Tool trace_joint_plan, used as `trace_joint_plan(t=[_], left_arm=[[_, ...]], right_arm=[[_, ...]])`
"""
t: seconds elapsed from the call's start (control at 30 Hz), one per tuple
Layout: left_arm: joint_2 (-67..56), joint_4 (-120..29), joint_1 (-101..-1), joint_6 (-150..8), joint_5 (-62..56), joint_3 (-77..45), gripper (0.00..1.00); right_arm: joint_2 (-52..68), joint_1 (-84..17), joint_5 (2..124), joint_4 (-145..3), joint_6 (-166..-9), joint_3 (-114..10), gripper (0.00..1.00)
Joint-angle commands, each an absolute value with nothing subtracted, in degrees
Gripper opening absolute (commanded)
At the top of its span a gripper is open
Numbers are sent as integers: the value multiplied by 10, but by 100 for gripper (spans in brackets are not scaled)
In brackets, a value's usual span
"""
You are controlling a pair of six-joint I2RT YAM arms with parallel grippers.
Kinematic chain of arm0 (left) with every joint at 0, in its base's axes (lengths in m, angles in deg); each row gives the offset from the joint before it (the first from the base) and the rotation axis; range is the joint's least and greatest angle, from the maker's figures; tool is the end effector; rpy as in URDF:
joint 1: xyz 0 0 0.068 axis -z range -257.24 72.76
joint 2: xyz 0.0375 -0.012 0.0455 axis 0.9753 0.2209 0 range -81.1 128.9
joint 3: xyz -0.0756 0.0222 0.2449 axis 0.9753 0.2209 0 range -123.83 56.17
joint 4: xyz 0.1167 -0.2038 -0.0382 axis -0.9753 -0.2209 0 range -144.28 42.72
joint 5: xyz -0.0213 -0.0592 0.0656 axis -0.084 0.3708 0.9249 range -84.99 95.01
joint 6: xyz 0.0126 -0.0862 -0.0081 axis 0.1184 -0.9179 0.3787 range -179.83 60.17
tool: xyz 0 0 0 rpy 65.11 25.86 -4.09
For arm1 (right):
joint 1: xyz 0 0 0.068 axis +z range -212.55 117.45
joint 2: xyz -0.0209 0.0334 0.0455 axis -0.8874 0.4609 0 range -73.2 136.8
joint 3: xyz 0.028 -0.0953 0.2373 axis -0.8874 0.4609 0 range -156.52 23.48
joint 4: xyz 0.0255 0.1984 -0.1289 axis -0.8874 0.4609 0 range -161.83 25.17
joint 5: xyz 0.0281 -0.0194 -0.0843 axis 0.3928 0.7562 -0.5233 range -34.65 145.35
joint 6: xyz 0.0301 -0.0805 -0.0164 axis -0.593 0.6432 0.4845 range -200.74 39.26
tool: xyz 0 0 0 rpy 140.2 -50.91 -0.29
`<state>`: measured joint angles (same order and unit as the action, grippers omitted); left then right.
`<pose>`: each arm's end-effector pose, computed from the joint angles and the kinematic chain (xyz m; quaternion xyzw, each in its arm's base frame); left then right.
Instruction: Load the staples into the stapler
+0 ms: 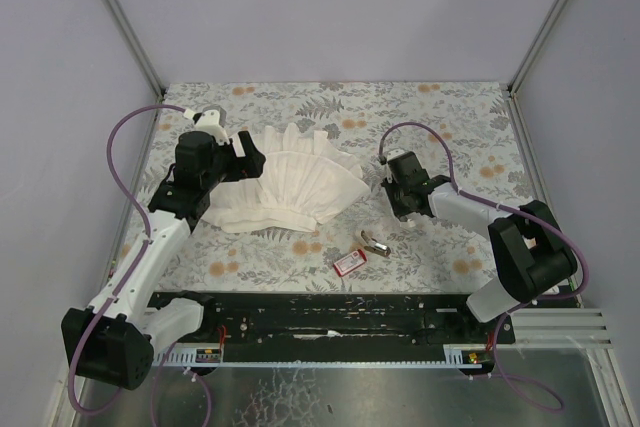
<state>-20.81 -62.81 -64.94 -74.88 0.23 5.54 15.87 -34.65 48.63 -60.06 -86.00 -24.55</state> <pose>0.2533 -0.0618 0.2867 0.0020 0.8439 -0.1608 0.5119 0.2803 0.1383 0.1419 -0.1674 0.9314 0.0375 0.3209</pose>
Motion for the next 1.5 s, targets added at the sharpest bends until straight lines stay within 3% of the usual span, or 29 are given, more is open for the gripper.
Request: trace_joint_plan(t=[0.0, 0.23, 0.57, 0.8, 1.07, 1.23, 1.47], left_arm=[[-221, -598, -648, -736, 1, 54, 89], [-222, -598, -648, -735, -1, 54, 90], [-226, -599, -648, -735, 1, 55, 90], [-227, -599, -648, -735, 4, 55, 89], [-226, -596, -649, -742, -4, 58, 89], [-224, -596, -648, -744, -3, 58, 89], [-229, -597, -649, -745, 6, 60, 89]], right_arm=[[151, -351, 441, -577, -875, -248, 16], [151, -351, 451, -576, -877, -247, 18], [135, -351, 463, -564, -879, -269, 41], [88, -351, 476, -525, -879, -312, 48], [-11, -341, 605, -477, -912, -346, 51], [-32, -189, 575, -481, -958, -336, 51], [54, 16, 488, -502, -1000, -347, 50]])
